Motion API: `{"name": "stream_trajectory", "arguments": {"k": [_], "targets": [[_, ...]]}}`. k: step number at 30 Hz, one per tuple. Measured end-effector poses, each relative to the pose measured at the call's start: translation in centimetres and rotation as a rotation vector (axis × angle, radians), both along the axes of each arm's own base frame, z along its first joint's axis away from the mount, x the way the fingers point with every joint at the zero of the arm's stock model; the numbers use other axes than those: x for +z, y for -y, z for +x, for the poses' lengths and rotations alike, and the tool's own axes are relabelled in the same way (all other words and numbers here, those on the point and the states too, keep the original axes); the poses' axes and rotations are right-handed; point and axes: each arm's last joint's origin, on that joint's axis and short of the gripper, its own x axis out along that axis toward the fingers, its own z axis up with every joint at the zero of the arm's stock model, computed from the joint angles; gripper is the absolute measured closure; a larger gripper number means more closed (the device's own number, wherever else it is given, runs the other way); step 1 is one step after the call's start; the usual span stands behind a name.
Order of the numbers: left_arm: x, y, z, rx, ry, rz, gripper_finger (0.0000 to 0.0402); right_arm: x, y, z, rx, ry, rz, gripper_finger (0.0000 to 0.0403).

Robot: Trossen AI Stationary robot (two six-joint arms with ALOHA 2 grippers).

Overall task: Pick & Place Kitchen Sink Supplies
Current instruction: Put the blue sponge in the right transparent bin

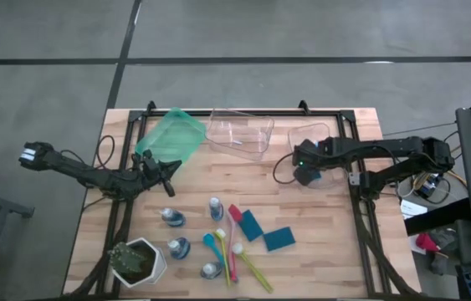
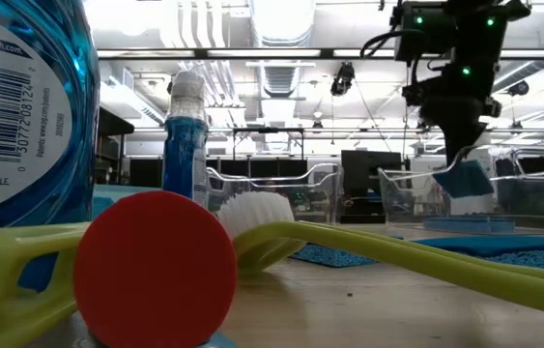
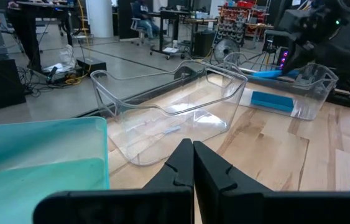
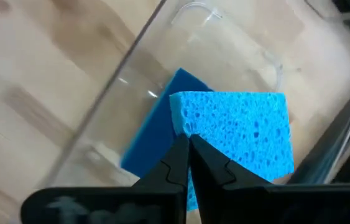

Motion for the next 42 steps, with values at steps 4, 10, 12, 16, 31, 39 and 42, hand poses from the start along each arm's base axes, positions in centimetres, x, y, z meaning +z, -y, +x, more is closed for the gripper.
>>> {"name": "stream_trajectory", "arguments": {"k": [4,10,12,16,31,39,42], "targets": [[0.0,0.0,0.0,0.0,0.0,0.0,0.0401,0.6,0.0,0.3,-0.075,0.055,0.006,0.0394],[0.0,0.0,0.0,0.0,0.0,0.0,0.0401,0.8,0.0,0.4,-0.103,0.074,0.017,0.0394],[0.0,0.0,0.0,0.0,0.0,0.0,0.0401,0.6,0.0,0.3,-0.11,0.07,0.022,0.0394],[0.0,0.0,0.0,0.0,0.0,0.0,0.0401,0.2,0.0,0.3,-0.117,0.073,0.025,0.0394],[0.0,0.0,0.0,0.0,-0.001,0.0,0.0401,-2.1,-0.1,0.0,-0.133,0.105,0.039,0.0394],[0.0,0.0,0.0,-0.001,0.0,0.0,0.0401,-2.4,-0.1,0.1,-0.123,0.119,0.053,0.0394],[0.0,0.0,0.0,0.0,0.0,0.0,0.0401,-2.4,-0.1,0.1,-0.123,0.119,0.057,0.0394]]}}
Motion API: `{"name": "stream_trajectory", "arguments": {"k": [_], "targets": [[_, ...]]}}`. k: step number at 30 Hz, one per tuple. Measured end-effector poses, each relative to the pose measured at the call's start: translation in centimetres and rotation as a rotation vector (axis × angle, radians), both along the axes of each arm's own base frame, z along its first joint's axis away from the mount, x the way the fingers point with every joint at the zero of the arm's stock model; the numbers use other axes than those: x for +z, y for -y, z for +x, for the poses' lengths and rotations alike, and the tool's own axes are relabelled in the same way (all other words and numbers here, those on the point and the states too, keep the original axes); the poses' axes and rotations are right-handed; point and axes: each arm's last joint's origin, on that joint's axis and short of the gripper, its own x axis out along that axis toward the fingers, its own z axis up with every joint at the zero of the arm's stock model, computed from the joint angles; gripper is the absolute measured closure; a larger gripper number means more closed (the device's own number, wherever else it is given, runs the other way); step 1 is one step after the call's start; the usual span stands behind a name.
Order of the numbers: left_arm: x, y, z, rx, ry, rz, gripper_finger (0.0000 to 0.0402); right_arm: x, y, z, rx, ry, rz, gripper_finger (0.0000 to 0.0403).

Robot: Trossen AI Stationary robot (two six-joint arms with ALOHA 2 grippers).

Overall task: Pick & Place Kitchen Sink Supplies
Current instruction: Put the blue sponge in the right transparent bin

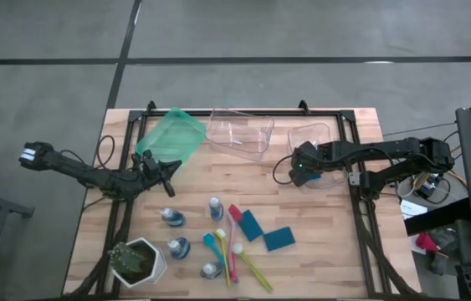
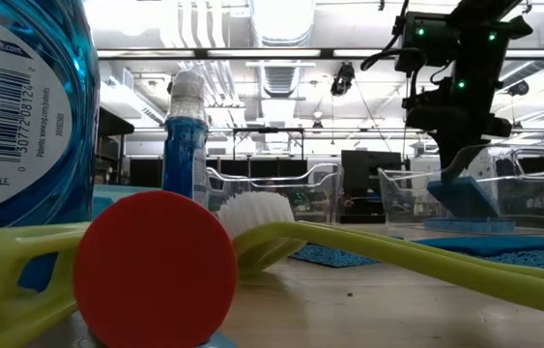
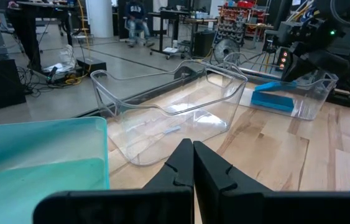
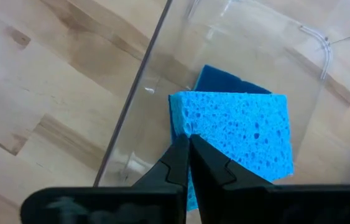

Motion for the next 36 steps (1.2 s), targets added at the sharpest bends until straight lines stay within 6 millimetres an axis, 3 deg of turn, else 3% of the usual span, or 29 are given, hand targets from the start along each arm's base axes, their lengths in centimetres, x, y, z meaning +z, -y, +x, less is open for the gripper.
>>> {"name": "stream_trajectory", "arguments": {"k": [5,12,20,29,36], "targets": [[0.0,0.0,0.0,0.0,0.0,0.0,0.0401,0.0,0.0,0.0,0.0,0.0,0.001,0.0373],[0.0,0.0,0.0,0.0,0.0,0.0,0.0401,0.2,0.0,0.1,0.036,-0.01,-0.008,0.0301],[0.0,0.0,0.0,0.0,0.0,0.0,0.0401,2.2,-0.2,1.1,0.126,0.031,-0.035,0.0266],[0.0,0.0,0.0,0.0,0.0,0.0,0.0401,5.4,-3.5,2.5,0.325,0.098,-0.055,0.0281],[0.0,0.0,0.0,0.0,0.0,0.0,0.0401,6.7,-8.3,2.8,0.66,0.128,-0.056,0.0294]]}}
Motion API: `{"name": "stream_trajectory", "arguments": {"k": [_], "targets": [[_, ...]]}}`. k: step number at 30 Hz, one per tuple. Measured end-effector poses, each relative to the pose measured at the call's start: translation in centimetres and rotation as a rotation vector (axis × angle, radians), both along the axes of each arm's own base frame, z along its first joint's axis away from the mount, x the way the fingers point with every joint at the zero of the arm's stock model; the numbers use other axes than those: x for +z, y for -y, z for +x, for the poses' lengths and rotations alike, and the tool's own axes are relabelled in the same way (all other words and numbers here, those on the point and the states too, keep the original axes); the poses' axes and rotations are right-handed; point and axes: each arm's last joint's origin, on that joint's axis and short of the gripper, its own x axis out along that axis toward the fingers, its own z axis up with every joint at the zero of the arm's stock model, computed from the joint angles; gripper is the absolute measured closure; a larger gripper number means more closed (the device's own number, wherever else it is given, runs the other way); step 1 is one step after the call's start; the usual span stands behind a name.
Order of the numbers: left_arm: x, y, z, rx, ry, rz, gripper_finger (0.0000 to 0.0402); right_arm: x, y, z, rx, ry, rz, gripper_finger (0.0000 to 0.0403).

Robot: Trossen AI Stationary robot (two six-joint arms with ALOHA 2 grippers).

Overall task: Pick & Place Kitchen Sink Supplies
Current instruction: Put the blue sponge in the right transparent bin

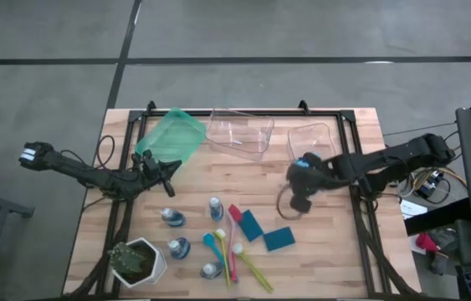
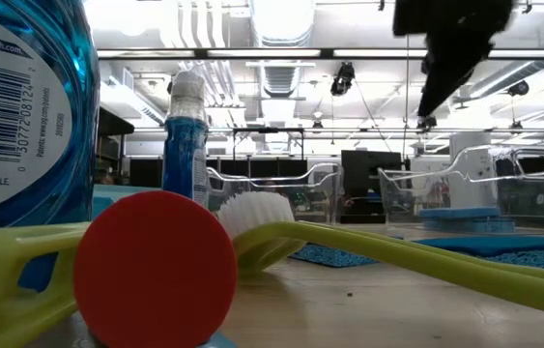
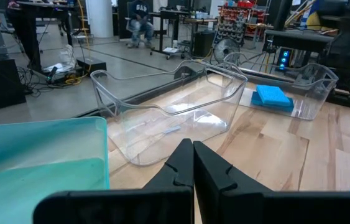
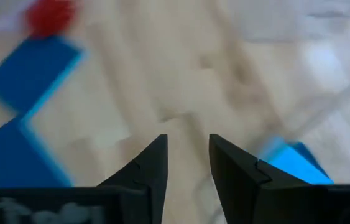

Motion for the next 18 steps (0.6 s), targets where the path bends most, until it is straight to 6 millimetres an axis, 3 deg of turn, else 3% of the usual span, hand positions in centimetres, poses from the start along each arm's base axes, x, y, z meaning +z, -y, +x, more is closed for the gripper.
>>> {"name": "stream_trajectory", "arguments": {"k": [12,18], "targets": [[0.0,0.0,0.0,0.0,0.0,0.0,0.0401,-1.4,-9.2,-0.8,0.459,0.17,0.164,0.0317],[0.0,0.0,0.0,0.0,-0.004,0.001,0.0401,-3.9,-12.1,1.0,0.471,0.175,0.256,0.0326]]}}
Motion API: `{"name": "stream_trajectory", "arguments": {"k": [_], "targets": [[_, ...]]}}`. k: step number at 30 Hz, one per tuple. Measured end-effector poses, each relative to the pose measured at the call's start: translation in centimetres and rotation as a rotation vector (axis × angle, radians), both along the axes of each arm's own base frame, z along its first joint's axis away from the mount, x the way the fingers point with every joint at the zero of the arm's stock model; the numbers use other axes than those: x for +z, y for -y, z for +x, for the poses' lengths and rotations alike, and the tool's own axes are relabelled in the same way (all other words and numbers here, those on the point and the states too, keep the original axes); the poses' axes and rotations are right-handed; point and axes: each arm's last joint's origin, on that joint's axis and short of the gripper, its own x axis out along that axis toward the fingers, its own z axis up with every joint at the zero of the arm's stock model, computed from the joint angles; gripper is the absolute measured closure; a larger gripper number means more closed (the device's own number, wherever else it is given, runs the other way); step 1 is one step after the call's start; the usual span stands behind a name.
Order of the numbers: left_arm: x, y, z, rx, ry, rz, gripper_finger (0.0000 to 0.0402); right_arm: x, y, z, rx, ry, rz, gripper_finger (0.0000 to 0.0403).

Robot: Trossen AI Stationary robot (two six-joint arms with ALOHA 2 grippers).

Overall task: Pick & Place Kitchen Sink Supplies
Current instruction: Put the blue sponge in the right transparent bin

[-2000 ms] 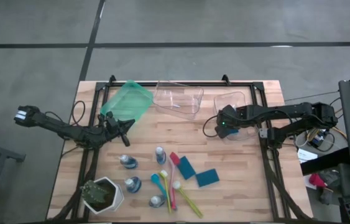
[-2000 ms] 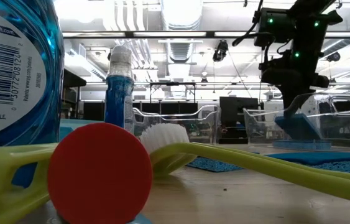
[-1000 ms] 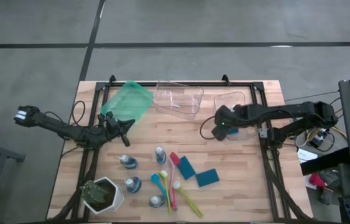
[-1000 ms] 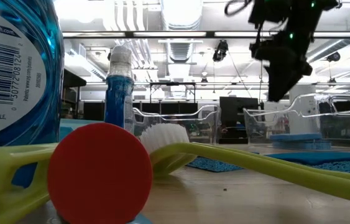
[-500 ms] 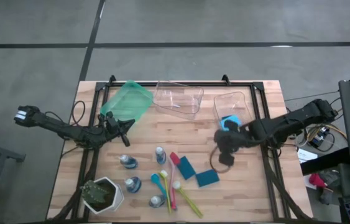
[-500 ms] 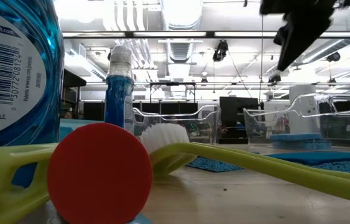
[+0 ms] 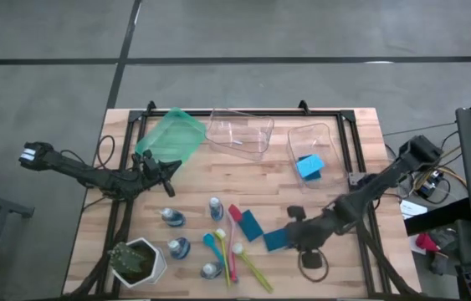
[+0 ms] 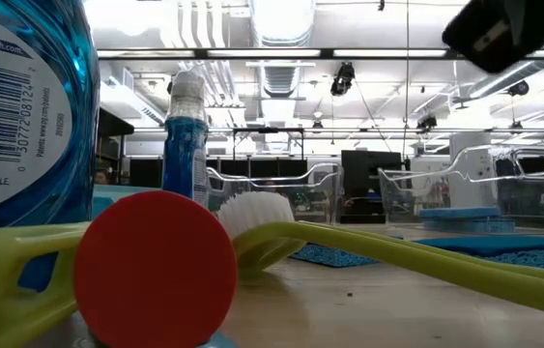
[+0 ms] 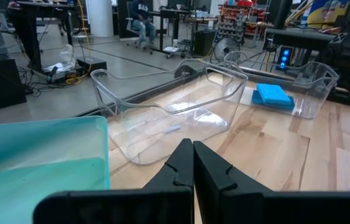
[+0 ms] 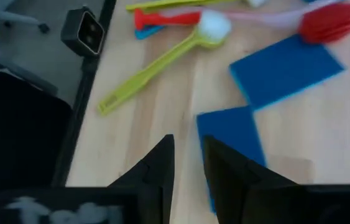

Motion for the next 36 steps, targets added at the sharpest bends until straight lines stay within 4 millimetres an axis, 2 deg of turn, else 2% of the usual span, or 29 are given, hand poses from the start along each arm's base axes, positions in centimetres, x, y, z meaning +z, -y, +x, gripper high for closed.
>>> {"name": "stream_trajectory", "arguments": {"k": [9,24,31,36], "targets": [[-0.1,0.0,0.0,0.0,-0.011,0.003,0.0401,-4.6,-1.7,2.4,0.092,-0.118,-0.169,0.0307],[-0.1,0.0,0.0,0.0,-0.011,0.003,0.0401,-8.9,-2.1,3.2,0.095,-0.229,-0.316,0.0267],[-0.2,0.0,0.0,0.0,-0.019,0.005,0.0401,-10.6,-2.2,3.4,0.09,-0.266,-0.37,0.0294],[-0.2,0.0,0.0,0.0,-0.018,0.005,0.0401,-11.5,-2.7,3.1,0.075,-0.266,-0.417,0.0352]]}}
